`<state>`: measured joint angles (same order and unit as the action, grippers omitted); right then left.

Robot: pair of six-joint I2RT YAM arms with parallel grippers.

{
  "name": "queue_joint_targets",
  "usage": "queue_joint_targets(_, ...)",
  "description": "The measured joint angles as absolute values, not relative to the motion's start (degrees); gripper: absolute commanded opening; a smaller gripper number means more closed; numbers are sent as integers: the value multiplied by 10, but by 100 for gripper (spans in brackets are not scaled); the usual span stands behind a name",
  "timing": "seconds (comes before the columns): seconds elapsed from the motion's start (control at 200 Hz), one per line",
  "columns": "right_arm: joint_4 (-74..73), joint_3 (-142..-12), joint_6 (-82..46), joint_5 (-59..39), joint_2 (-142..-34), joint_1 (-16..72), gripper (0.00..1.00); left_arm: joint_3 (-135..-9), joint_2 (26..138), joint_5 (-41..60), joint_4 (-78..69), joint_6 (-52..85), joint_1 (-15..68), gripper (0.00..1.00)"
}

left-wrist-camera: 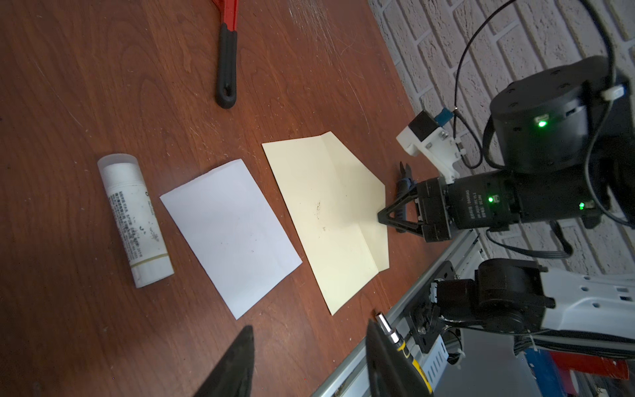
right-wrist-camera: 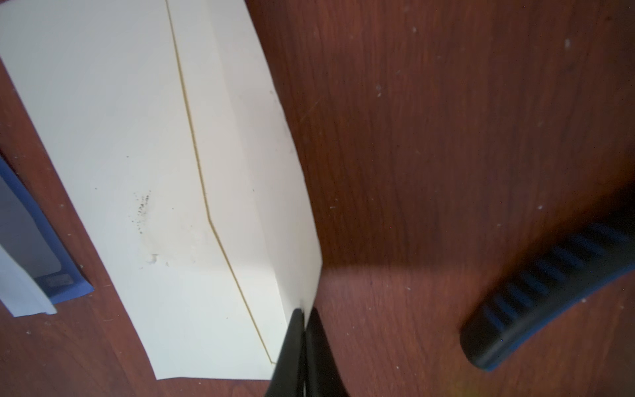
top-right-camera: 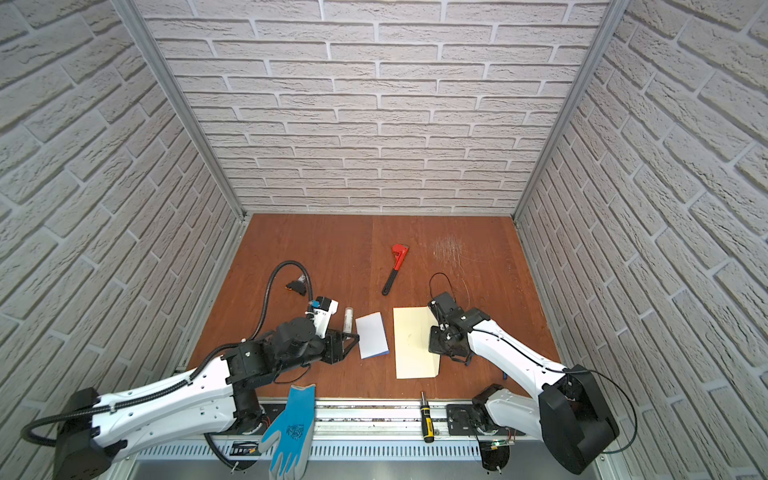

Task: Place the letter into the envelope and seal it

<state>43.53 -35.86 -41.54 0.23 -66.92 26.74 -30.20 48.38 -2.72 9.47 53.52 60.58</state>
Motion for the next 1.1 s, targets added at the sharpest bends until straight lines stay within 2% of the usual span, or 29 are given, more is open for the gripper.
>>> queue_joint_targets(0.385,412,-358,-449,10,-688,310,12,-298,484,-25,95,535,597,52)
queue_joint_targets(0.46,414,-358,-458,16,-682,310,19,-298,484,-23,95,535,595,53)
queue_joint_targets(0.64,426,-358,-467,29,-651,311,44,-298,483,-21,95,535,592,53)
queue_joint_targets(0.795,462,-375,-467,42,-620,317,57,-298,483,-21,95,533,591,52)
queue_joint_targets(0.975,499,-444,-463,65,-595,344,59,-298,483,-20,95,529,591,53)
queue_joint_targets(1.095,487,-477,-455,63,-616,376,58,-298,475,-20,96,527,589,52)
